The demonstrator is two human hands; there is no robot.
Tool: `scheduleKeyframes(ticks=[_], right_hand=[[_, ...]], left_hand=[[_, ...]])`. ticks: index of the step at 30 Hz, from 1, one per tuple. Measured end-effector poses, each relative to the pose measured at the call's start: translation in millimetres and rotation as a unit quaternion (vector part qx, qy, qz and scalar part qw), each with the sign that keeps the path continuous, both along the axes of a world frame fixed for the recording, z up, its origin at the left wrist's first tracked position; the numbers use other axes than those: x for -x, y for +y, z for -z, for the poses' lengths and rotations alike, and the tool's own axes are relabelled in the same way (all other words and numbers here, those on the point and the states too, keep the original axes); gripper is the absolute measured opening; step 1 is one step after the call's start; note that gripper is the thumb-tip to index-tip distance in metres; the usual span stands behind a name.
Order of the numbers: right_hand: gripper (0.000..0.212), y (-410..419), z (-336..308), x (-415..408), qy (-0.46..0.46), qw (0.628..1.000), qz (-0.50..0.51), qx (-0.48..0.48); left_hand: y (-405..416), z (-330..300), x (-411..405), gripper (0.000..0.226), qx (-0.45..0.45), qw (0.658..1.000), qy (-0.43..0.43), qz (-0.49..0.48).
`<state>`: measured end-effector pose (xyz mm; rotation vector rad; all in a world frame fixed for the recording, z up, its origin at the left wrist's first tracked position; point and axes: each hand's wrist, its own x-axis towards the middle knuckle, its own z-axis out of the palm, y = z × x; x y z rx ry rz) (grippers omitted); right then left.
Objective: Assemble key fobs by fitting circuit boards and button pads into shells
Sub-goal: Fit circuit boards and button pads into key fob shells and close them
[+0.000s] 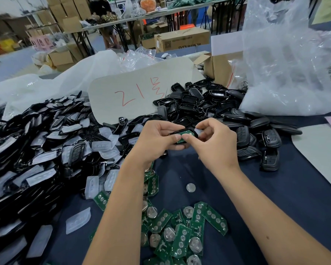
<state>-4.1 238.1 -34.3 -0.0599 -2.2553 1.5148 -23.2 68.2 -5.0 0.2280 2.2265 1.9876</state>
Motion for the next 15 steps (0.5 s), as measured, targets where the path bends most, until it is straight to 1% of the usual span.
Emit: scheduleKeyframes(ticks=[2,4,7,11,15], right_hand=[[0.024,0,0,-1,-0.011,0.999,-0.038,0.035],[0.016,0,0,-2,-0.022,0.994,-0.081,0.068],[0.015,-1,3,0,-0.054,0.984,-0.133,0.108],[0.014,-14,6,-1,-0.058,0.979,-0.137,0.138],[0.014,-41,0,-6,-0.044,0.973,-0.14,0.18]], left_hand=[[-4,-2,0,0.025,0.004,1.0,0.005,0.019],[-8,-4,1,0.025,0.031,0.999,0.012,0.034],[-16,-10,2,0.024,0.088,0.995,0.009,0.053],[-34,-23,1,0.012,0.142,0.989,0.01,0.037],[-57,-45,-2,0.01,0.186,0.981,0.017,0.044]])
